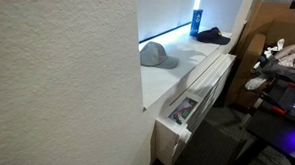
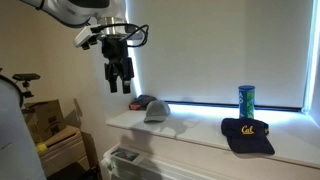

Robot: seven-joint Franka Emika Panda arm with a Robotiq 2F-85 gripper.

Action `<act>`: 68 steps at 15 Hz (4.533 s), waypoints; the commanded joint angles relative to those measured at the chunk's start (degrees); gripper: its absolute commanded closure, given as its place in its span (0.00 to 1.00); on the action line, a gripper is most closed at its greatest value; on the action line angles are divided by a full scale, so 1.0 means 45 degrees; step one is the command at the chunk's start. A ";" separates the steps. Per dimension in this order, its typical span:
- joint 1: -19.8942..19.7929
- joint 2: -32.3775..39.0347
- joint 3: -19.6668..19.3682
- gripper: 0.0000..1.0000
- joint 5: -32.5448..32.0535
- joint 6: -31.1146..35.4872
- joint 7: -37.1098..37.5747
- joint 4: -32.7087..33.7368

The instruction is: Move the grey cap to the right and then back to the left

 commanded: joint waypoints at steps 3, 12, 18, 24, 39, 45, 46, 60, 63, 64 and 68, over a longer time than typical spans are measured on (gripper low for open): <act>-0.0025 0.0007 0.0027 0.00 0.0022 -0.0021 -0.0007 0.0019; -0.0026 0.0007 0.0027 0.00 0.0022 -0.0021 -0.0003 0.0019; -0.0026 0.0007 0.0027 0.00 0.0022 -0.0021 -0.0003 0.0020; -0.0026 0.0007 0.0028 0.00 0.0022 -0.0021 -0.0003 0.0020; -0.0026 0.0007 0.0028 0.00 0.0022 -0.0021 -0.0002 0.0019; 0.0694 0.0379 0.0528 0.00 0.0587 0.0262 0.0069 0.1322; 0.0920 0.0633 0.0689 0.00 0.0759 0.0158 0.0073 0.1791; 0.0836 0.3199 -0.0336 0.00 -0.0310 -0.2980 -0.1725 0.3359; 0.0929 0.3087 -0.0088 0.00 -0.0300 -0.2984 -0.1588 0.3368; 0.0933 0.3082 -0.0080 0.00 -0.0300 -0.2984 -0.1583 0.3368; 0.1125 0.3338 -0.0784 0.00 -0.0786 -0.4790 -0.4256 0.3827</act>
